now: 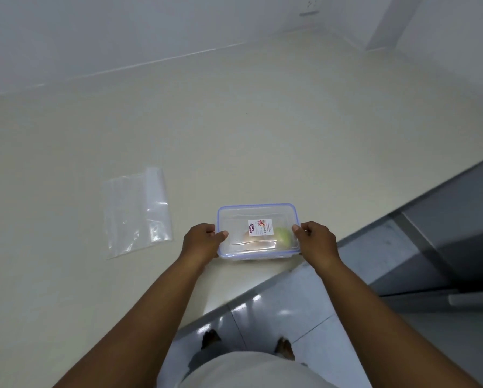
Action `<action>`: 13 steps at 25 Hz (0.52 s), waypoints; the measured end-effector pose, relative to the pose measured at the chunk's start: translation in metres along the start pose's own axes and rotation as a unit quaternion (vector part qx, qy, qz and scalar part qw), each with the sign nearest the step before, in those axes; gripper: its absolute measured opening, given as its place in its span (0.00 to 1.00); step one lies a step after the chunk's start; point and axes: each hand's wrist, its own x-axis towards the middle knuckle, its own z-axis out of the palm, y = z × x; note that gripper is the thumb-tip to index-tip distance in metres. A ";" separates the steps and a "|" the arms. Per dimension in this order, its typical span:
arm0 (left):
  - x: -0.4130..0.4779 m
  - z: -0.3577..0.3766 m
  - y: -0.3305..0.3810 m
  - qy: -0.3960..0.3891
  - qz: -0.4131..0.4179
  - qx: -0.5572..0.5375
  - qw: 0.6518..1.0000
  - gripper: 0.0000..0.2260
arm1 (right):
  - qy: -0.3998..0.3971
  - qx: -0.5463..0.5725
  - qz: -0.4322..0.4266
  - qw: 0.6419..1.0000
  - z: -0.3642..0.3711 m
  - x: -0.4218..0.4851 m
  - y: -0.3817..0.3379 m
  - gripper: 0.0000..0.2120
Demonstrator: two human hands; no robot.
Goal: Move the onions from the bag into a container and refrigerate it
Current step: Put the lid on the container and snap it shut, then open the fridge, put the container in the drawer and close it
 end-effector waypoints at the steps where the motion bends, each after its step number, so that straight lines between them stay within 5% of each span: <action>1: -0.004 0.007 -0.002 0.001 -0.013 -0.006 1.000 0.10 | -0.005 -0.009 -0.002 1.000 -0.003 0.002 0.002 0.15; 7: -0.020 0.030 -0.015 0.058 -0.038 -0.034 0.997 0.08 | -0.056 -0.025 -0.046 0.997 -0.013 0.019 0.005 0.14; 10: -0.027 0.032 -0.018 0.069 -0.053 -0.034 0.996 0.16 | -0.069 -0.021 -0.059 0.996 -0.011 0.022 0.007 0.16; 13: -0.042 0.036 -0.014 0.166 0.013 0.072 0.983 0.25 | -0.071 0.018 -0.047 0.996 -0.018 0.015 0.011 0.22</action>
